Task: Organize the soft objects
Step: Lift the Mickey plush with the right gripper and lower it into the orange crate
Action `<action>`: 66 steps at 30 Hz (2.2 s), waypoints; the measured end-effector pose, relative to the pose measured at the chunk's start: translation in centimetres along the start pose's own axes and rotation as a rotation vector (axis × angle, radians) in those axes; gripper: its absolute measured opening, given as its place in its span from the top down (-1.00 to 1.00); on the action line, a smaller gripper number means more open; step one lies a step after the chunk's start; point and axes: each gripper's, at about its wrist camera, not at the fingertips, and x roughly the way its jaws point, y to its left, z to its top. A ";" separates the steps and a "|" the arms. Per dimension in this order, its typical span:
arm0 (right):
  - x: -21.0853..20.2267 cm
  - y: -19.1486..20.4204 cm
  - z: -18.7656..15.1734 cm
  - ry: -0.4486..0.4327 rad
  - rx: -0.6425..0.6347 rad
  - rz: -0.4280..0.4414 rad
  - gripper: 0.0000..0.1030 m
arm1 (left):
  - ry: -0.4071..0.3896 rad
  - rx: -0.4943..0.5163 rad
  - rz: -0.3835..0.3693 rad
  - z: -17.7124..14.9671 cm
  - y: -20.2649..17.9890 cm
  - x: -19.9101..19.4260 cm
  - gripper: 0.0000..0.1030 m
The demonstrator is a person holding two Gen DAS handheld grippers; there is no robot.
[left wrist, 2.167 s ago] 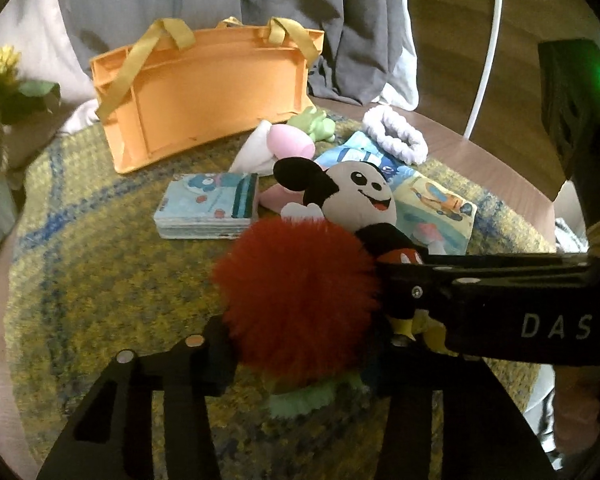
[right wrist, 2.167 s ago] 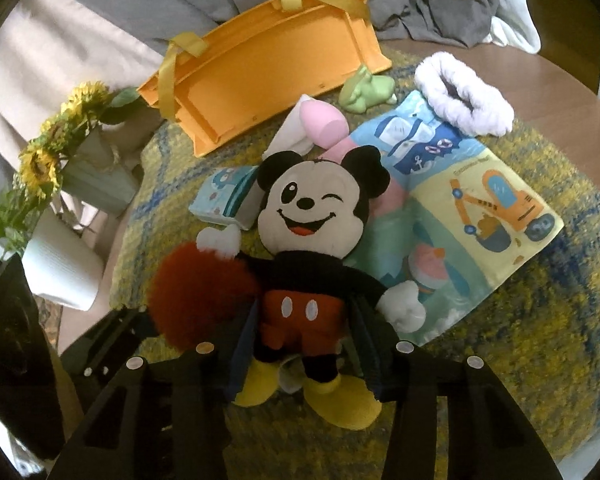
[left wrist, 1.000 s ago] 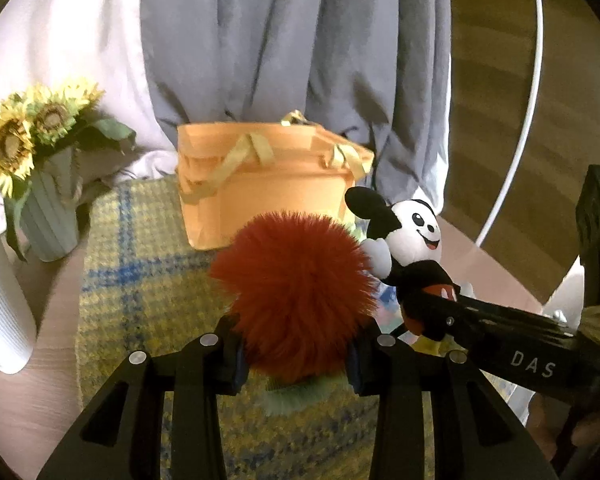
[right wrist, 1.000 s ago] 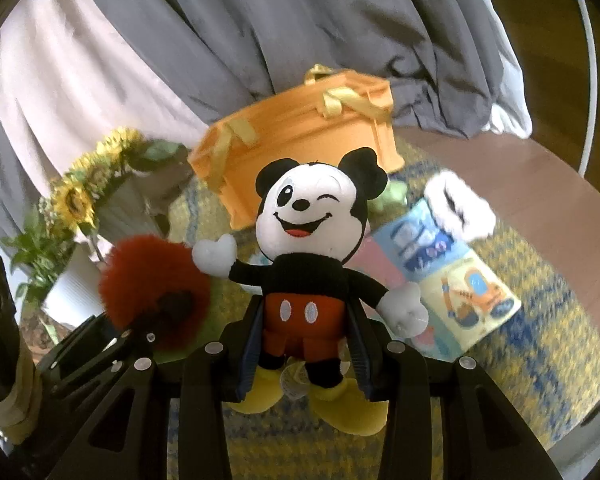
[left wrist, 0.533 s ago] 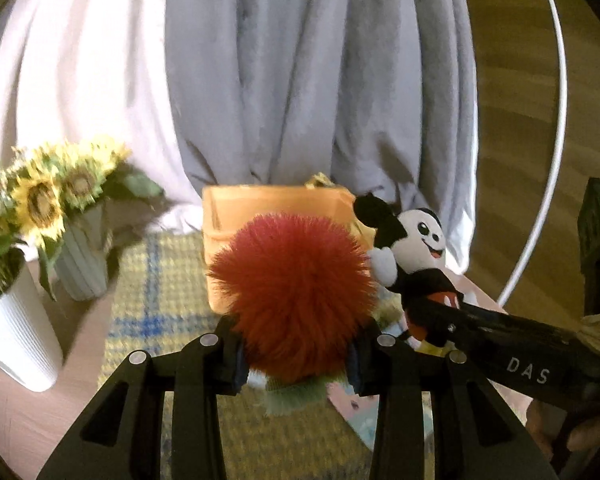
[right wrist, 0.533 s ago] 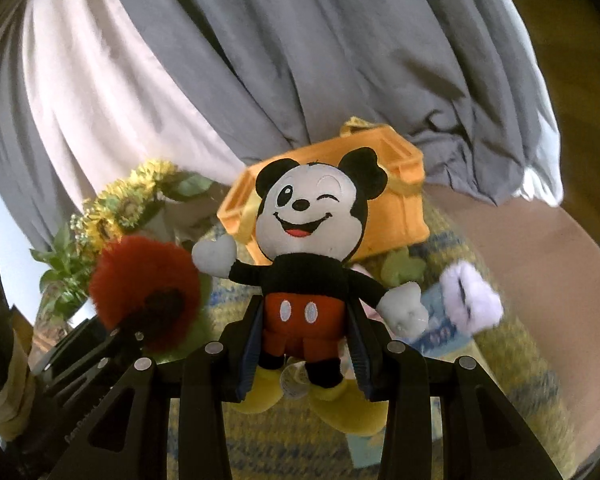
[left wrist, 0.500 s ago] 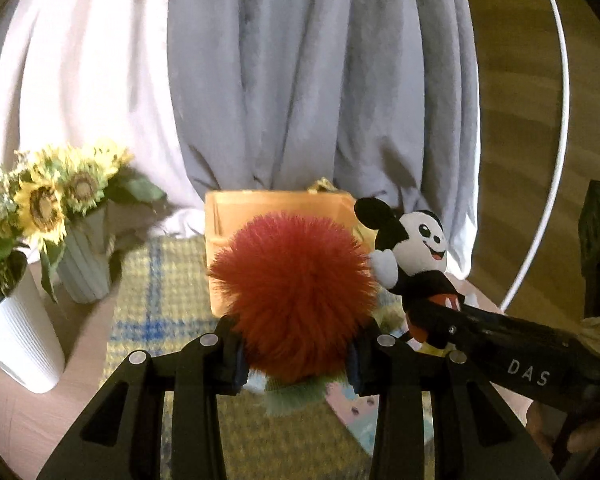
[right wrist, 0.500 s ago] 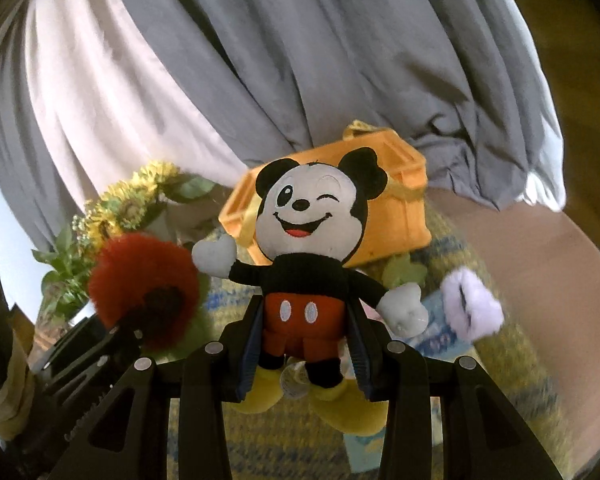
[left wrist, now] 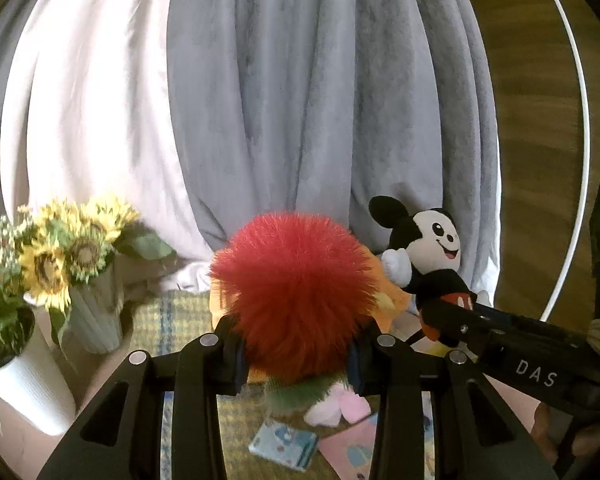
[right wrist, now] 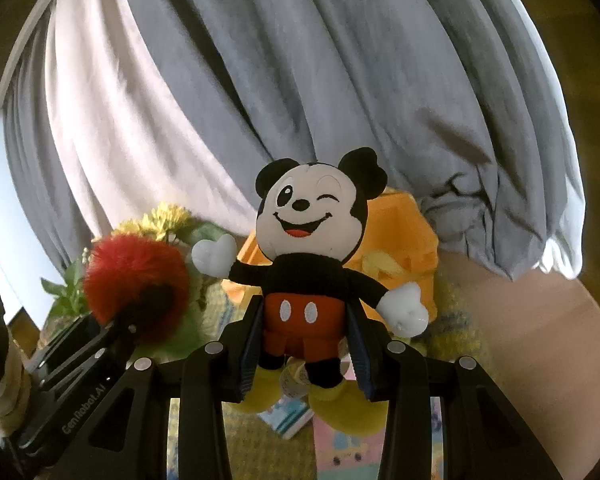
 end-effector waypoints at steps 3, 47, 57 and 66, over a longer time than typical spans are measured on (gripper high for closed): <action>0.7 0.0 1.0 -0.018 -0.009 -0.004 0.22 | -0.011 0.006 0.004 0.8 0.2 0.8 0.29; 22.2 -4.8 6.1 0.270 -0.087 -0.117 0.21 | 0.210 0.068 0.056 1.1 3.8 23.7 0.27; 24.0 -6.0 5.8 0.368 -0.052 -0.139 -0.01 | 0.260 0.077 0.059 0.3 3.8 25.1 -0.08; 21.7 -5.5 6.8 0.269 -0.100 -0.233 -0.33 | 0.240 0.054 0.079 1.3 4.0 23.3 -0.47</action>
